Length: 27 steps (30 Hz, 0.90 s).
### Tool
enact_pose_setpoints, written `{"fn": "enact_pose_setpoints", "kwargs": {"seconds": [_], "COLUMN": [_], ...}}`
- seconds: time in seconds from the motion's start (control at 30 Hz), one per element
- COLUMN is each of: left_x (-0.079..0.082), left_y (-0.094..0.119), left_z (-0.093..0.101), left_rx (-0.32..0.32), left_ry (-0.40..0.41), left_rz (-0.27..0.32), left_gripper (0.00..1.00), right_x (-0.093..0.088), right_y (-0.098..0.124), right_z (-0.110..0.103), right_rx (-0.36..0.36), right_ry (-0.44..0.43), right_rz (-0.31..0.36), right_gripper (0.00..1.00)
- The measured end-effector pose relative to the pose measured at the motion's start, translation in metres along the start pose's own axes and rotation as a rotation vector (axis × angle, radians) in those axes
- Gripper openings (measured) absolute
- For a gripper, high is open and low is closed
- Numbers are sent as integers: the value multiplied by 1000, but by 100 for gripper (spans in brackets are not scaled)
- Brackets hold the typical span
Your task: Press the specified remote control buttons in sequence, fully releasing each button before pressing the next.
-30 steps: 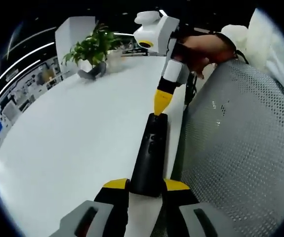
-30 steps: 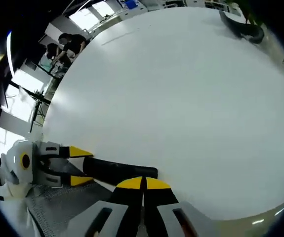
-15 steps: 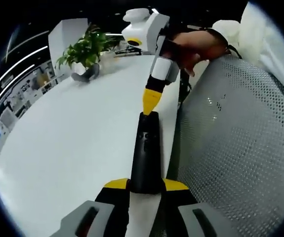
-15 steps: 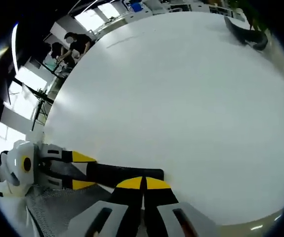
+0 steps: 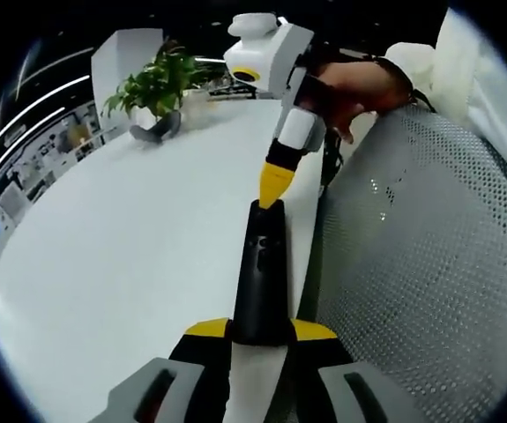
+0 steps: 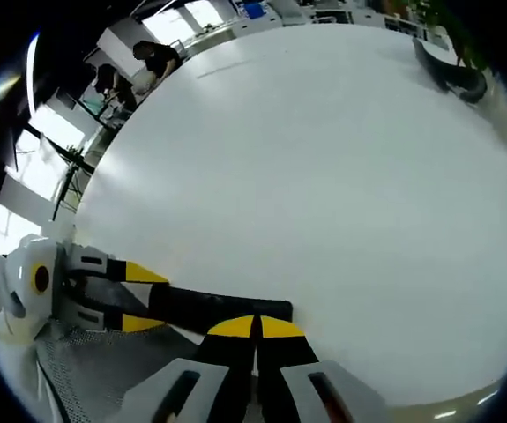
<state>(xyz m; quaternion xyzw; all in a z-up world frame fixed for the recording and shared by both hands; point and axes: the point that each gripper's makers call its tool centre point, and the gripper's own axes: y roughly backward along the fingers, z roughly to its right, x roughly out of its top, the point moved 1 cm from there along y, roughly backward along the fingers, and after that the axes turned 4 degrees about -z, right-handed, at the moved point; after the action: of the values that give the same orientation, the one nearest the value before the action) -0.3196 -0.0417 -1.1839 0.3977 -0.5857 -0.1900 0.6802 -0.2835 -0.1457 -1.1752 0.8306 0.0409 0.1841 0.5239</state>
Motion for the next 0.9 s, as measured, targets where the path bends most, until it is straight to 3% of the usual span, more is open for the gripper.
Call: {"fn": "enact_pose_setpoints", "kwargs": {"seconds": [0.27, 0.9], "left_x": [0, 1], "left_y": [-1, -2], "left_z": [0, 0], "left_rx": [-1, 1], "left_ry": [4, 7], "left_rz": [-1, -1], "left_gripper": [25, 25], "right_x": [0, -1], "right_y": [1, 1], "right_z": [0, 1], "right_rx": [11, -24], "right_ry": [-19, 51], "right_rz": [3, -1], "right_gripper": [0, 0]}}
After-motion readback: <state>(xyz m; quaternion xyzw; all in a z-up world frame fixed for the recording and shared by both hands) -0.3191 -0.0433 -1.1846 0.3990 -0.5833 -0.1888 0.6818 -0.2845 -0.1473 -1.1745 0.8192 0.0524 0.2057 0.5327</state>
